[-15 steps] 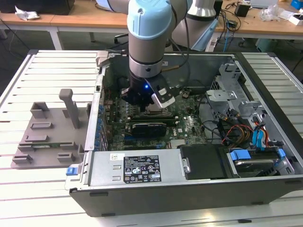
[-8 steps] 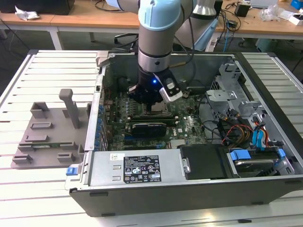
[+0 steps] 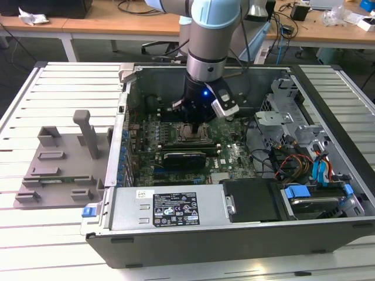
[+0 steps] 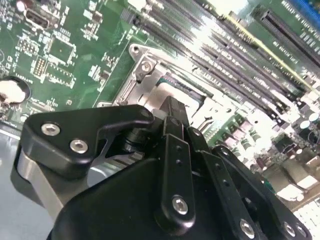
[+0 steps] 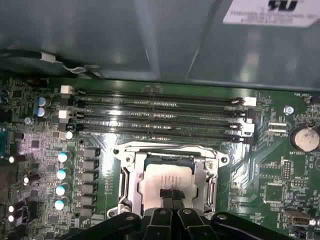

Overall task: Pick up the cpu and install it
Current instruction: 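Install the second cpu locking lever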

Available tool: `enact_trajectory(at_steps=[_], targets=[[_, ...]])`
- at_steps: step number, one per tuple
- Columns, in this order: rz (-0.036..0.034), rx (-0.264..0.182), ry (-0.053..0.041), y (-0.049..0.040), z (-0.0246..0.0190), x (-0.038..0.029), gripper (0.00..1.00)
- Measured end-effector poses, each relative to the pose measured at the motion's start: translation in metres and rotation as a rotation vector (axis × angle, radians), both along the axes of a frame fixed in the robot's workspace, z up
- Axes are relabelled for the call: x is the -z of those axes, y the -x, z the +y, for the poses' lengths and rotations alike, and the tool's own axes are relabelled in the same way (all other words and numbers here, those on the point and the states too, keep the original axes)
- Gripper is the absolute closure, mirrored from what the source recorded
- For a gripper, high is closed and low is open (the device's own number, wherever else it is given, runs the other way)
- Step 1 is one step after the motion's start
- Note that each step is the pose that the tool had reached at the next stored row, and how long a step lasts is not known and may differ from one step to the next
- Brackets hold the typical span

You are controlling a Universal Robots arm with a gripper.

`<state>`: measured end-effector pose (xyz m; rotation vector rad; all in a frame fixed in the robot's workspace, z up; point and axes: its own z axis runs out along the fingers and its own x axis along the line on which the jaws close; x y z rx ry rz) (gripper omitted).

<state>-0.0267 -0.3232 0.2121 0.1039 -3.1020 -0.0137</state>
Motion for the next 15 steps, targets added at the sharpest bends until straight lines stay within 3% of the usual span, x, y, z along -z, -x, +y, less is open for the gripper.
enact_trajectory(at_steps=[7,15], targets=[[-0.0001,0.0,0.004,-0.0002,0.0002,-0.0152,0.89],[-0.0001,0.0,0.0158,-0.0002,0.001,-0.0437,0.89]])
